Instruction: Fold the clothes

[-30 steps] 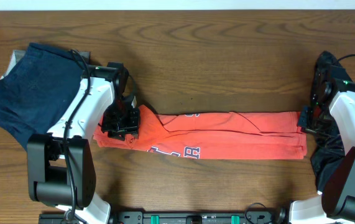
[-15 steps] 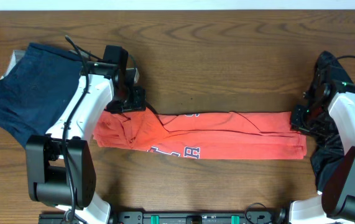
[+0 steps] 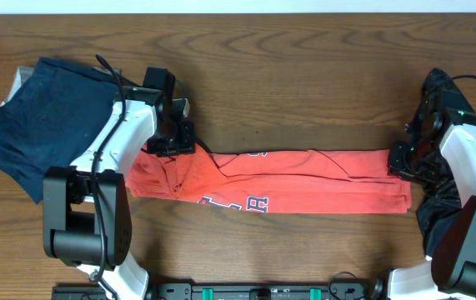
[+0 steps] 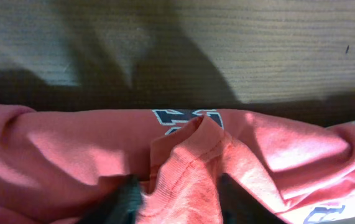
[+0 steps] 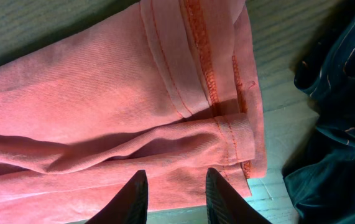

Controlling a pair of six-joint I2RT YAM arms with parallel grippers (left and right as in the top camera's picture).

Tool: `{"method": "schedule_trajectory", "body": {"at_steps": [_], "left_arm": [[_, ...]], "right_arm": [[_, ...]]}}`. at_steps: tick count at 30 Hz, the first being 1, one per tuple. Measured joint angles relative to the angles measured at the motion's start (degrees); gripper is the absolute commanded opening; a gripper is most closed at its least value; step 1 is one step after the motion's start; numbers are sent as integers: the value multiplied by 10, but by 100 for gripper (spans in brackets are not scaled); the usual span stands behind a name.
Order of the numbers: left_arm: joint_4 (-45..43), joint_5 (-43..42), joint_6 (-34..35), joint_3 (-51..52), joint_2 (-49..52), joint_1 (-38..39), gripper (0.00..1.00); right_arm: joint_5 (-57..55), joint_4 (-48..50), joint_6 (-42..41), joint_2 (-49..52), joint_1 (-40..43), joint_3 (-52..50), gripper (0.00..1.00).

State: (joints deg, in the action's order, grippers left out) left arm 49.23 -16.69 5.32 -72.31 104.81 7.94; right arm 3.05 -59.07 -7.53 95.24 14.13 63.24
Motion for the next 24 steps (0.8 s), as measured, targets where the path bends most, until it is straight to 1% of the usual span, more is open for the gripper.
{"method": "schedule_trajectory", "body": {"at_steps": [1,2,4,6,13,16,20,24], "left_arm": [[0,-1,0,0,0,0,45],[0,-1,0,0,0,0,42],[0,-1,3,0,0,0,20],[1,-1,3,1,0,0,6],[18,-1,-7,2,-2,-2,6],[31,-1,-10,-21,-17,-10,6],[19,-1,-11,-70,-74,-23,6],[21,-1,-12,-96,-157,-24,6]], "right_arm": [[0,0,2,0,0,0,29],[0,0,2,0,0,0,29],[0,0,3,0,0,0,29],[0,0,4,0,0,0,29],[0,-1,4,0,0,0,29],[0,-1,4,0,0,0,29],[0,0,4,0,0,0,29],[0,0,4,0,0,0,29]]}}
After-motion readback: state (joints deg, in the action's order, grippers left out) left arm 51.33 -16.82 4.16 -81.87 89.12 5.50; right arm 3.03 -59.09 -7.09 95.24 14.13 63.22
